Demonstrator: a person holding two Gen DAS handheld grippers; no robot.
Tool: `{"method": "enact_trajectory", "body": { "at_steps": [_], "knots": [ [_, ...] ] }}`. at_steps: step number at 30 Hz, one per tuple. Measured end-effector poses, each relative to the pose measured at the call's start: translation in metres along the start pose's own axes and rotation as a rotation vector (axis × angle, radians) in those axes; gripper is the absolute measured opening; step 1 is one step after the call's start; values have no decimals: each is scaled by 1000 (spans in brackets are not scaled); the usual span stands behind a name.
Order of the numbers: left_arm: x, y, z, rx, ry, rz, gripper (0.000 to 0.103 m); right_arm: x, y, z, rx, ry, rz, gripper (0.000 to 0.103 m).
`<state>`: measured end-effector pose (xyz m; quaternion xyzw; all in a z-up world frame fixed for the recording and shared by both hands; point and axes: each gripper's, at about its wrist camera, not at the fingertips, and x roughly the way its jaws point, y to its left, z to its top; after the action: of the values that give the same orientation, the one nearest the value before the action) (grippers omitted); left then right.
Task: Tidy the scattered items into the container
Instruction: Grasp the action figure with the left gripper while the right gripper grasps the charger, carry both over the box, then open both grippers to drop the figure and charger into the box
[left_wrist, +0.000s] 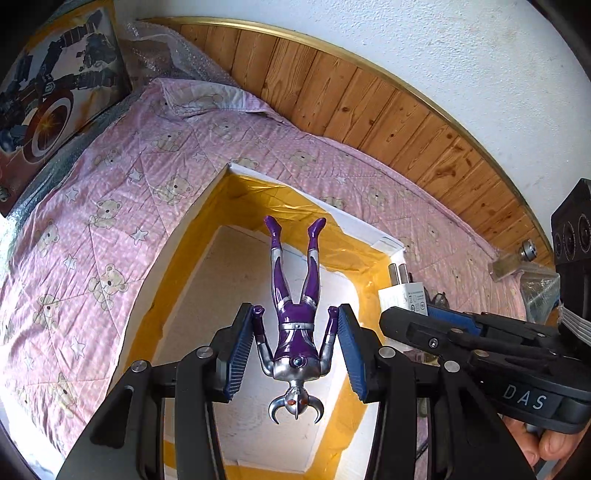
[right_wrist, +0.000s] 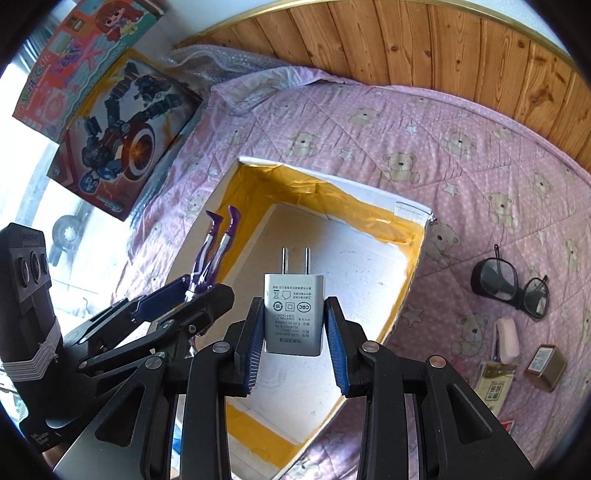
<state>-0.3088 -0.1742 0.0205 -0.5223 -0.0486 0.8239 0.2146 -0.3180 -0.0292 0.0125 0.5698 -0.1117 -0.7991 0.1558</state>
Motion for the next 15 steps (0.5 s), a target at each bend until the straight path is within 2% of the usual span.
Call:
{"method": "enact_trajectory", "body": {
  "at_steps": [15],
  "knots": [
    [84, 18, 26, 66, 106, 65, 46, 80, -37, 37, 64, 107, -66, 34]
  ]
}}
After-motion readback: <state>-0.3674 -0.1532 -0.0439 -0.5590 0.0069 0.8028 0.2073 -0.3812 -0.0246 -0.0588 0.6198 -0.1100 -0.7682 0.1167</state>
